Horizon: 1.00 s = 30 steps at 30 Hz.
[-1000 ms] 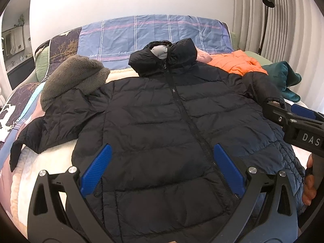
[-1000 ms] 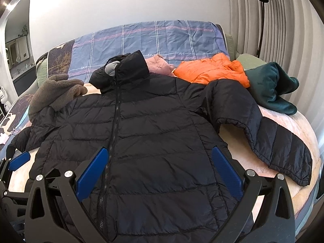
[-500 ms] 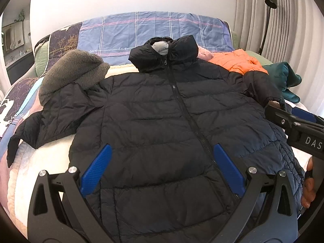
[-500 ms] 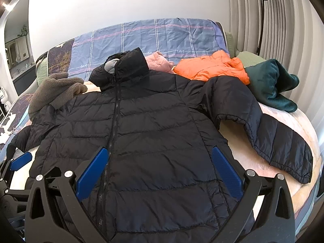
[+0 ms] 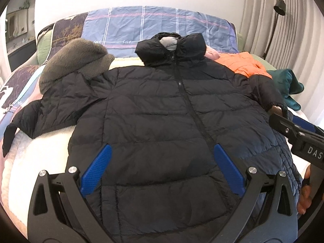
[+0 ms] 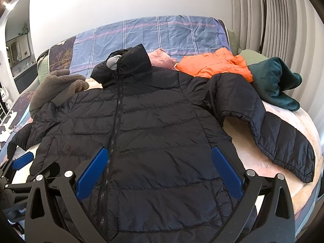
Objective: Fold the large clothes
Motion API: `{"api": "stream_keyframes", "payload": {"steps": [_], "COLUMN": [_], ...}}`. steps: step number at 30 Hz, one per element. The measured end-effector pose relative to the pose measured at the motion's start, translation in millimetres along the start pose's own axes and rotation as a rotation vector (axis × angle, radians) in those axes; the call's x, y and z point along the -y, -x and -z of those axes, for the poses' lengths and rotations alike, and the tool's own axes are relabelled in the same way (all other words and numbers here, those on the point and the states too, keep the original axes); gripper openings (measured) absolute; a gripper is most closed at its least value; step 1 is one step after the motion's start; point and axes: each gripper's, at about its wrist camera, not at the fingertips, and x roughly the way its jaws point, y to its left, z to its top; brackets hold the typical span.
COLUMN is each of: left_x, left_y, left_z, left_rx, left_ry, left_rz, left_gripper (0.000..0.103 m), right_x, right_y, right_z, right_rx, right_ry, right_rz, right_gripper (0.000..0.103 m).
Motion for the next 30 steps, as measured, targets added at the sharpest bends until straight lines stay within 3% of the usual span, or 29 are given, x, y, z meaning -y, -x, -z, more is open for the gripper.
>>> {"api": "stream_keyframes", "payload": {"steps": [7, 10, 11, 14, 16, 21, 25, 27, 29, 30], "left_x": [-23, -63, -81, -150, -206, -296, -351, -371, -378, -378], "left_y": [0, 4, 6, 6, 5, -3, -14, -16, -17, -16], "left_z": [-5, -14, -16, -18, -12, 6, 15, 12, 3, -4], "left_rx": [0.009, 0.044, 0.061, 0.059, 0.036, -0.012, 0.007, 0.041, 0.073, 0.091], "left_ry": [0.071, 0.146, 0.181, 0.334, 0.496, 0.744, 0.928, 0.981, 0.999, 1.001], "left_rz": [-0.002, -0.069, -0.105, -0.241, -0.275, -0.297, -0.267, -0.351, -0.363, -0.345], "left_gripper": [0.101, 0.101, 0.096, 0.082, 0.078, 0.081, 0.083, 0.065, 0.017, 0.01], "right_x": [-6, -6, -6, -4, -4, -9, -9, -5, -1, 1], "right_y": [-5, -9, -10, -17, -22, -29, -29, -29, -30, -31], "right_z": [-1, 0, 0, 1, 3, 5, 3, 3, 5, 5], "right_rx": [-0.009, -0.017, -0.017, -0.03, -0.048, -0.07, -0.065, -0.063, -0.065, -0.068], "right_ry": [0.017, 0.023, 0.023, 0.006, -0.005, 0.007, 0.01, 0.002, -0.007, -0.011], "right_rz": [-0.003, -0.002, 0.005, 0.011, -0.001, -0.005, 0.0, 0.004, 0.009, 0.013], "right_gripper": [0.102, 0.102, 0.102, 0.102, 0.102, 0.102, 0.102, 0.102, 0.102, 0.102]}}
